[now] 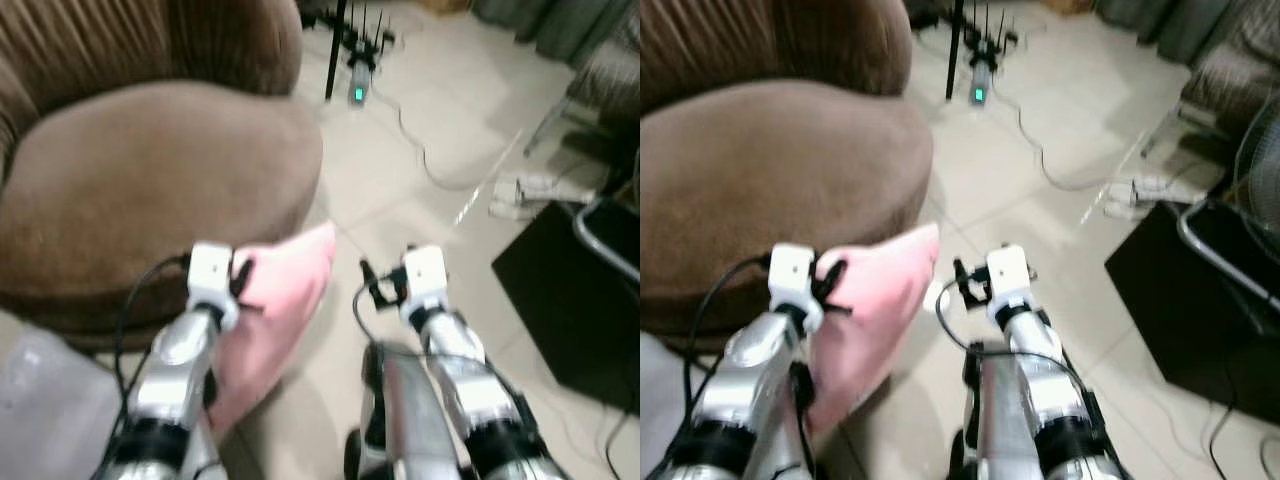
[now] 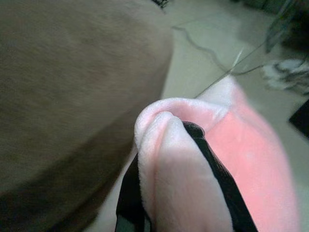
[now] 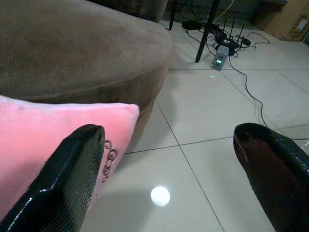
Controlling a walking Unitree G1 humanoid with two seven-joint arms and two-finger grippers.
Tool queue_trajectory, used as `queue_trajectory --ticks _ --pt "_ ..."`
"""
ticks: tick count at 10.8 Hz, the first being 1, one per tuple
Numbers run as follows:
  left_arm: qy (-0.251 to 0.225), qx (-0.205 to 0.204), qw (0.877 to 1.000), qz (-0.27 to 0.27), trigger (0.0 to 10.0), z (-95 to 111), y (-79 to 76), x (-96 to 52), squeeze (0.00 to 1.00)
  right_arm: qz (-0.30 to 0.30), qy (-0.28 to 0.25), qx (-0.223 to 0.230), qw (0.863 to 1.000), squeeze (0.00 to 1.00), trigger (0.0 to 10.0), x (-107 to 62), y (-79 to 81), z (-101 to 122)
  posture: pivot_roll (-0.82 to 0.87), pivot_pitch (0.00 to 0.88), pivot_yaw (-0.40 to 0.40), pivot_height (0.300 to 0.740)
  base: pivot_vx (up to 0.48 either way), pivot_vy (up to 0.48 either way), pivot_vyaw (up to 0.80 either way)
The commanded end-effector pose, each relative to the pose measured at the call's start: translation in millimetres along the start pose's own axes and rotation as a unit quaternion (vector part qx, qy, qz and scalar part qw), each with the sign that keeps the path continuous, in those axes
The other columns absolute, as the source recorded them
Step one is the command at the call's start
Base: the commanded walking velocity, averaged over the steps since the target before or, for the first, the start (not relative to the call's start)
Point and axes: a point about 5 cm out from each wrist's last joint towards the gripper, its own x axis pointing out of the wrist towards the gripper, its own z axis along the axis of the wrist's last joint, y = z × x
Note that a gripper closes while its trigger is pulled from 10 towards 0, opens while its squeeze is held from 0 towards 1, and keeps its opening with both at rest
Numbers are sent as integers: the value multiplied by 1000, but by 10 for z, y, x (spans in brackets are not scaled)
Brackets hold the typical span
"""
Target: Move the pillow to the sofa from floor
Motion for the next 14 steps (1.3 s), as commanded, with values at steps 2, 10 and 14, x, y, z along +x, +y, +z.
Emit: queue_trajectory --ticks 2,10,14 --pt "3 20 1000 0 10000 -86 -48 -40 0 -9 21 9 1000 243 10000 -92 -53 -142 63 75 -129 543 0 0 0" --pt "-14 42 998 -38 10000 -32 -302 53 0 -15 36 14 999 286 10000 -136 -72 -221 37 76 -124 666 0 0 0" --pt "-18 48 998 -42 10000 13 -305 107 0 -19 44 16 999 302 10000 -142 -102 -262 40 48 -121 725 0 0 0"
